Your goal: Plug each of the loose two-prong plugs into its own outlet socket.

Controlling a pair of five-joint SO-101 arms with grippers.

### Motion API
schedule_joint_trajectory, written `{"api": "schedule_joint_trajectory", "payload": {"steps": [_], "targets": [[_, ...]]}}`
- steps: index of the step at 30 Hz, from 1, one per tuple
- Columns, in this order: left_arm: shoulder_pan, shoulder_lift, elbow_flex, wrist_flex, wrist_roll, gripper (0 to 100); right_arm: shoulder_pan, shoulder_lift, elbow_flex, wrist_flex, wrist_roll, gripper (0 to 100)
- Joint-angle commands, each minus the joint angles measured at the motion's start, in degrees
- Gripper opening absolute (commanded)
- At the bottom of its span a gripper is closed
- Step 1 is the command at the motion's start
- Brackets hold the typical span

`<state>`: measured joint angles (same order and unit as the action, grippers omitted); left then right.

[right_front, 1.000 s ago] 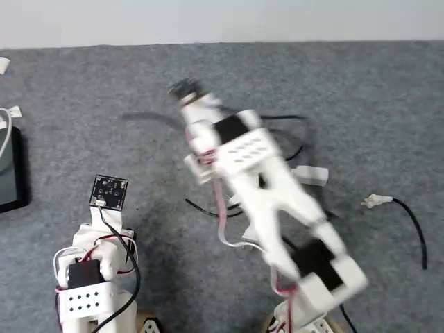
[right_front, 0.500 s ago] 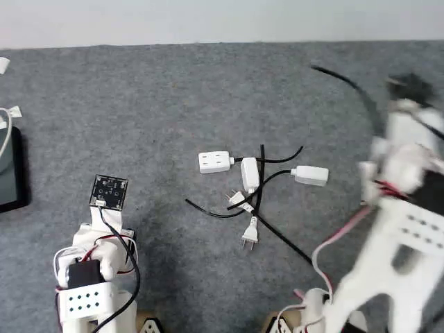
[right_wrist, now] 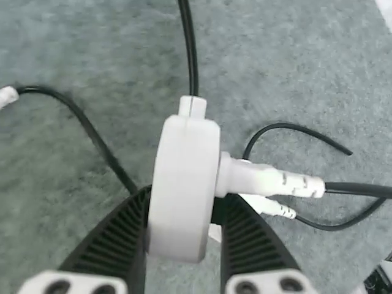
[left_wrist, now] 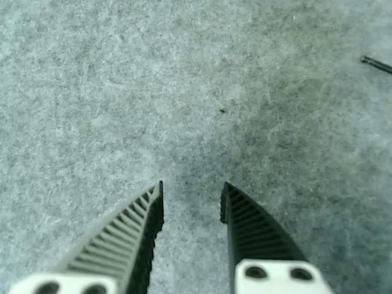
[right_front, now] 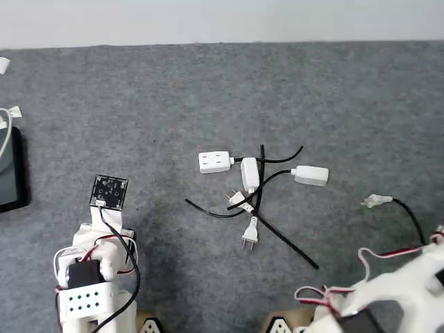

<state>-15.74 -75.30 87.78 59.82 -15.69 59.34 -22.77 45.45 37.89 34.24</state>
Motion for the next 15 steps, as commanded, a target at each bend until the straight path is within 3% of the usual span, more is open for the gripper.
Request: {"api": "schedule_joint_trajectory", "payload": {"steps": [1, 4, 6, 11, 15], "targets": [[-0.09, -0.35, -1.27, -0.44, -0.53, 10, 0.57, 3.74, -1.49, -3.21, 0.35, 10.9], [-0.09, -0.35, -1.36, -0.44, -0.35, 10, 0.57, 6.55, -4.84, 0.04, 0.53, 24.6], [-0.09, -0.35, -1.36, -0.35, -0.35, 14, 0.48, 6.9, -7.38, 3.3, 0.44, 26.9], [-0.09, -0.35, -1.54, -0.35, -0.18, 28, 0.57, 6.9, -14.68, 14.37, 0.18, 17.8], [-0.53, 0.0, -4.53, 1.49, -0.62, 28, 0.75, 6.9, -18.11, 22.46, -0.26, 11.0]]}}
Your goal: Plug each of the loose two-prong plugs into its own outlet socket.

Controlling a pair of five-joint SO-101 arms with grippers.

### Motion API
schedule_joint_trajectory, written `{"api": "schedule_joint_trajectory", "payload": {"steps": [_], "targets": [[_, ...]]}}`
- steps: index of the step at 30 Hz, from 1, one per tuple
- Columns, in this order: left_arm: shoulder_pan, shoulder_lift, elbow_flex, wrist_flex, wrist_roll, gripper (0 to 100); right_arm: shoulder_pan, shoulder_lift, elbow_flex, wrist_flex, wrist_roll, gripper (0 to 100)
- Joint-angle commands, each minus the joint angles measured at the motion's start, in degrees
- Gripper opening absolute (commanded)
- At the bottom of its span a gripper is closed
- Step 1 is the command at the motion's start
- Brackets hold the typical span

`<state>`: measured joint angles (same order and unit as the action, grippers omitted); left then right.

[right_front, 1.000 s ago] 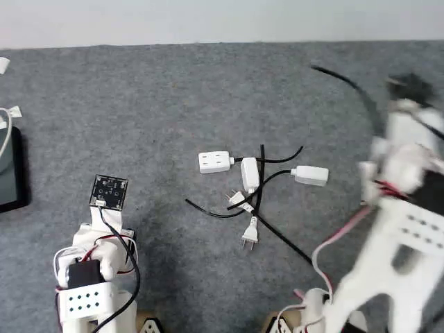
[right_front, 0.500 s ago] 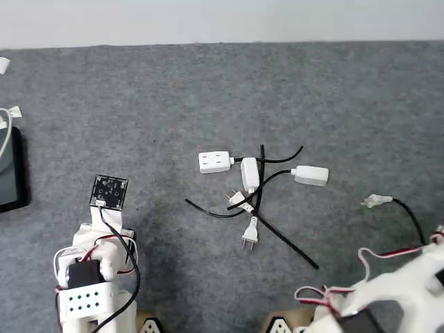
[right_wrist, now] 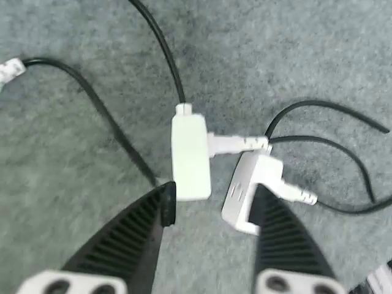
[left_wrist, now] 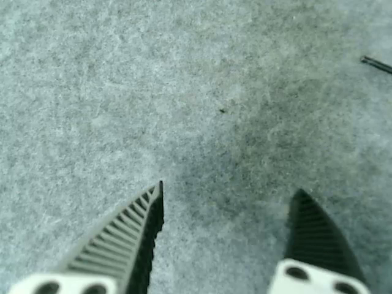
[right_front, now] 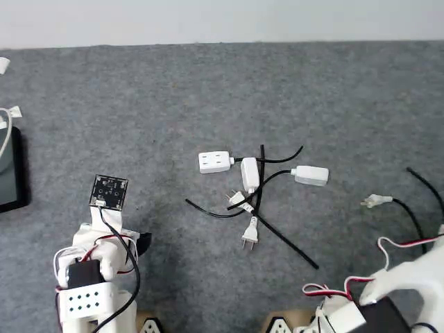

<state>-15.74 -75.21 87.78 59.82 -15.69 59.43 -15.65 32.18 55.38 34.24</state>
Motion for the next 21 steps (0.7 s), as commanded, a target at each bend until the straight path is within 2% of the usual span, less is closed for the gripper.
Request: {"api": "schedule_joint_trajectory", "payload": {"steps": [1, 4, 8, 10, 15, 21], "targets": [[-0.35, -0.09, -6.46, 3.34, -0.79, 28, 0.57, -0.22, -4.92, 6.29, -1.41, 8.9], [1.23, 0.0, -15.43, 8.62, -3.87, 28, 0.04, -0.31, -4.4, 7.52, -4.92, 0.8], [7.21, 0.62, -26.68, 12.4, -8.97, 28, -2.24, -1.98, 0.35, 4.18, -8.62, 1.0], [9.93, 3.96, -31.16, 13.36, -9.23, 28, -3.56, -3.91, 4.92, 2.95, -8.97, 1.0], [11.6, 23.21, -42.95, 11.78, -9.58, 29, -7.16, -11.56, 18.2, -3.12, -11.43, 0.9], [17.32, 45.1, -52.7, 5.63, -22.86, 29, -16.84, -23.16, 32.09, -6.9, -13.63, 1.1]]}}
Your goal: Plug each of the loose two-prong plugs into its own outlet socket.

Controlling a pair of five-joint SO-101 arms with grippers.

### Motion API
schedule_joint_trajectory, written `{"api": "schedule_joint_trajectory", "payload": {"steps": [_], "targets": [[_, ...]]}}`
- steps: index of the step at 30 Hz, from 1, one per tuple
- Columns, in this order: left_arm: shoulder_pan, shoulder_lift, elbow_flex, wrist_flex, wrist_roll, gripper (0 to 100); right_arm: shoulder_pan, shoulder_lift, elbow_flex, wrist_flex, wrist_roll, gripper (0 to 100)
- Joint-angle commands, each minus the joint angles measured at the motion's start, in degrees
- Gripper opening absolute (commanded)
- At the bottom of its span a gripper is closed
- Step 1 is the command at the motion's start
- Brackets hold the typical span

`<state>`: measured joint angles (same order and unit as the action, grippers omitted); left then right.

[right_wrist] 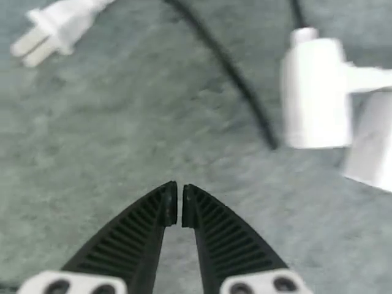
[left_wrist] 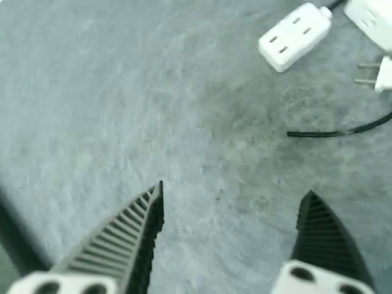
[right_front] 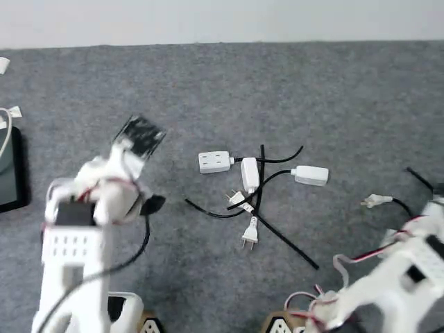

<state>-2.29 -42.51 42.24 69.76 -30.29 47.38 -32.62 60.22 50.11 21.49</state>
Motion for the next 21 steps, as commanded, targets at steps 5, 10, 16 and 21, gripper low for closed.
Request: {"api": "schedule_joint_trajectory", "payload": {"steps": [5, 10, 16, 21], "targets": [[8.0, 22.15, -9.45, -8.35, -16.62, 29, -7.96, -14.55, 10.46, -1.71, 1.49, 1.2], [11.52, 30.68, -14.81, -14.68, -17.14, 29, -12.09, -21.58, 16.09, -1.71, 5.01, 1.1], [14.77, 44.04, -27.03, -14.86, -14.77, 29, -14.11, -28.35, 20.22, -1.19, 7.38, 1.1], [16.53, 53.71, -36.62, -10.37, -14.77, 29, -14.2, -32.13, 21.8, 0.31, 9.32, 1.1]]}}
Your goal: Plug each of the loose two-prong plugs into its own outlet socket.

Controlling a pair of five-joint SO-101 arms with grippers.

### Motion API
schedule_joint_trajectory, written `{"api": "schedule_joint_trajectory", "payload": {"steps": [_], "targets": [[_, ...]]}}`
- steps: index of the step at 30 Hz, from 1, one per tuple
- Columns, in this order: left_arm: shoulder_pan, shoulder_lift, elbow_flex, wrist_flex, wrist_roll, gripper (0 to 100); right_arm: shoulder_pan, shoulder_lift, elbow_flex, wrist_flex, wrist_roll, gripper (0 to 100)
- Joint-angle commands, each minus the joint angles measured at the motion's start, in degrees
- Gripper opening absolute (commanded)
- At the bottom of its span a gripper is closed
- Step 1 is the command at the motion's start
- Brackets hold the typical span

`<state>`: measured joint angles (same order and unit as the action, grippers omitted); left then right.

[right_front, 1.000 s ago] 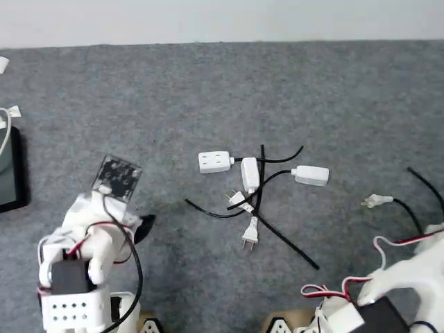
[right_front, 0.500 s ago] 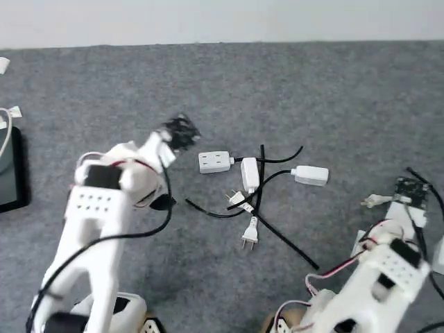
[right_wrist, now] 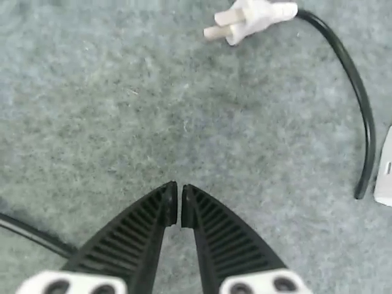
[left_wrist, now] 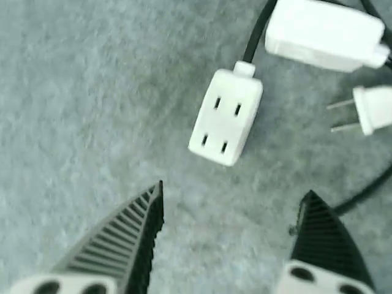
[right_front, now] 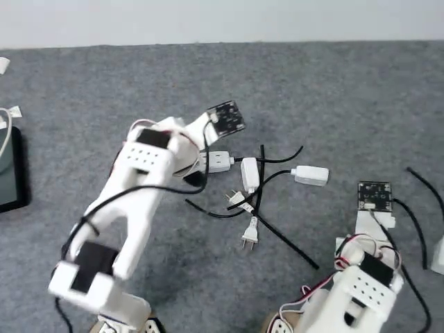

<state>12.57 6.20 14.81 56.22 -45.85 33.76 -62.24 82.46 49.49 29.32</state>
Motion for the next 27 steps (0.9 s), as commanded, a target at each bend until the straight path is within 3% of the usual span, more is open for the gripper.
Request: {"api": "schedule_joint_trajectory", "payload": {"steps": [1, 18, 27], "targets": [[1.67, 6.68, -11.3, 3.78, 0.79, 29, -1.1, -3.12, -0.18, 1.27, 1.67, 1.0], [2.02, 33.85, -37.23, 12.22, 0.88, 28, -4.09, -21.23, 6.24, 8.57, 4.31, 0.9], [1.41, 43.34, -46.37, 16.0, 0.79, 11, -4.18, -32.48, 9.41, 12.26, 3.96, 1.1]]}}
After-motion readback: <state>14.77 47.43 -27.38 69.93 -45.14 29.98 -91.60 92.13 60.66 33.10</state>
